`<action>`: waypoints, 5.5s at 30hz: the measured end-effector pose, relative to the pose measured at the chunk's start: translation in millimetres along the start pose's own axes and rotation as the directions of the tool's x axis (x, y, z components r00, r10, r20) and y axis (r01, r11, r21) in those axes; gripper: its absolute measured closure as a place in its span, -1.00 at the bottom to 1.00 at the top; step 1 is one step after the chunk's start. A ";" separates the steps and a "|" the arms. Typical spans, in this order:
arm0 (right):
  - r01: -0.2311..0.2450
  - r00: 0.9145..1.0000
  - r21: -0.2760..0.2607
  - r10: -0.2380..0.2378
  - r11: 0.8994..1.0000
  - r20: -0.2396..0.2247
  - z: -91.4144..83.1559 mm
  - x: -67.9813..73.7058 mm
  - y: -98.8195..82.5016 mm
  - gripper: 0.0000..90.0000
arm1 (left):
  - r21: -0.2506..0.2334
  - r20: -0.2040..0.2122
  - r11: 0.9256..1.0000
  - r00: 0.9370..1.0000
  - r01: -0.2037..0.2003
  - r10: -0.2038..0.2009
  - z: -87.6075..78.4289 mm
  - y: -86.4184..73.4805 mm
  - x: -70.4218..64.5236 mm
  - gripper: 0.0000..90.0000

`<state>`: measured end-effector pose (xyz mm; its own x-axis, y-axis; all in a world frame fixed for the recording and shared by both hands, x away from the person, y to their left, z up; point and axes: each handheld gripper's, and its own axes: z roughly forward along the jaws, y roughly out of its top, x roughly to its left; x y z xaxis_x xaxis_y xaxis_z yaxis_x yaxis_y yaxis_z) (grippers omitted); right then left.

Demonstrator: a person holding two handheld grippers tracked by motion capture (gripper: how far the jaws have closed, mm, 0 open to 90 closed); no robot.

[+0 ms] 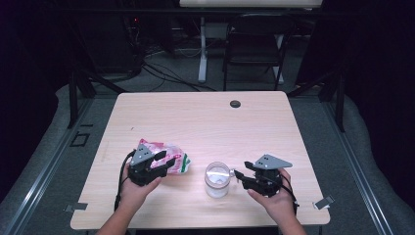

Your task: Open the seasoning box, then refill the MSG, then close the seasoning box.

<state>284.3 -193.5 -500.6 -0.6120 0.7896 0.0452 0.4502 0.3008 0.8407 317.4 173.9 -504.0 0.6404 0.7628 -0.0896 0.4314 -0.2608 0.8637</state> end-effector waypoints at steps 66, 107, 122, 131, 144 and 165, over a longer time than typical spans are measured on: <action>-0.113 0.993 0.159 0.118 0.981 -0.026 14.3 6.0 29.7 0.85 | 0.219 0.325 0.958 0.940 -0.182 0.104 36.8 15.3 -66.0 1.00; -0.108 0.993 0.163 0.114 0.981 -0.030 14.4 4.0 30.0 0.88 | 0.207 0.367 0.957 0.923 -0.203 0.116 39.0 12.5 -72.3 1.00; -0.032 0.996 0.137 0.043 0.990 -0.082 -6.6 20.7 34.7 0.58 | 0.179 0.377 0.964 0.919 -0.196 0.116 39.7 27.6 -74.2 0.95; -0.003 0.993 0.118 0.017 0.993 -0.117 -12.8 30.0 32.9 0.22 | 0.136 0.352 0.977 0.930 -0.163 0.106 38.7 37.2 -77.4 0.67; 0.079 0.991 0.140 -0.063 0.987 -0.116 -11.4 42.7 30.7 -0.01 | 0.101 0.331 0.983 0.937 -0.156 0.115 38.1 41.0 -80.8 0.32; 0.073 0.993 0.151 -0.057 0.986 -0.106 -7.2 42.8 28.3 0.02 | 0.122 0.300 0.980 0.947 -0.156 0.113 45.5 35.3 -76.4 0.26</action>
<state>266.2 -155.0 -471.0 -0.7022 0.7099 0.0543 0.4976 0.4347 0.7506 312.6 79.4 -489.2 0.8461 0.5153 -0.1362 0.4006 -0.4463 0.8002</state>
